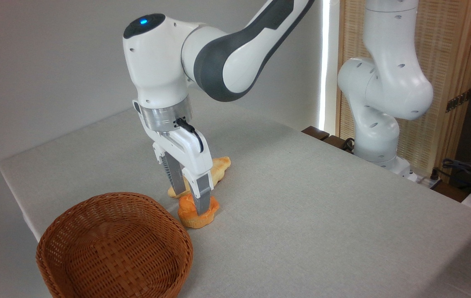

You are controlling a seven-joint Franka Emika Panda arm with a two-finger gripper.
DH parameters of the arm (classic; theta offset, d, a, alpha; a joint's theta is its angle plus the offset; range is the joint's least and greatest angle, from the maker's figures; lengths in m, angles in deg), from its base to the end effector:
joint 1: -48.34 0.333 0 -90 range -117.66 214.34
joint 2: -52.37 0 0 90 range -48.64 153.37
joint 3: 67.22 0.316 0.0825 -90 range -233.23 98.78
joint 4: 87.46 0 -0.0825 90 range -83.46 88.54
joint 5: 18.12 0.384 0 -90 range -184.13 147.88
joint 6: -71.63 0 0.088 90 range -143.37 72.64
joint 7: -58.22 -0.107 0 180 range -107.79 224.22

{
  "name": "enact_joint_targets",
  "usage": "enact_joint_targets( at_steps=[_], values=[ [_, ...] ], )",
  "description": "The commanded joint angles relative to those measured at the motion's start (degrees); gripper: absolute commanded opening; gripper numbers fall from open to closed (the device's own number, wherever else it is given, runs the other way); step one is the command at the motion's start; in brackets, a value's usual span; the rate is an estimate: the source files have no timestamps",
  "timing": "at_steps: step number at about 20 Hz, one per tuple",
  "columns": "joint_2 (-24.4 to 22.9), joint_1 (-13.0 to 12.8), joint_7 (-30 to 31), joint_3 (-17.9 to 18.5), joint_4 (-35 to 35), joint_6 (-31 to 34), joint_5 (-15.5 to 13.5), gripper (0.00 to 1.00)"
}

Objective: Put bread into the basket
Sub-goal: 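Lower the open gripper around the orange bread roll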

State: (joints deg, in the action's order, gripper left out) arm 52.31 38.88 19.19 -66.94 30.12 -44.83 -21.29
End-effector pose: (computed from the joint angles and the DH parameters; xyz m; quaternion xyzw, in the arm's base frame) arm 0.5394 -0.0903 0.4363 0.9175 -0.3968 -0.0026 0.0262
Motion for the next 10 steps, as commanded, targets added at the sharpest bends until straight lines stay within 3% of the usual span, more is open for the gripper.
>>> enact_joint_targets(
  at_steps=[1,10],
  values=[
    [-0.7,0.2,-1.4,0.1,2.0,-3.1,1.1,1.00],
    [1.2,0.1,-1.4,0.2,2.9,-5.7,2.6,1.00]
  ],
)
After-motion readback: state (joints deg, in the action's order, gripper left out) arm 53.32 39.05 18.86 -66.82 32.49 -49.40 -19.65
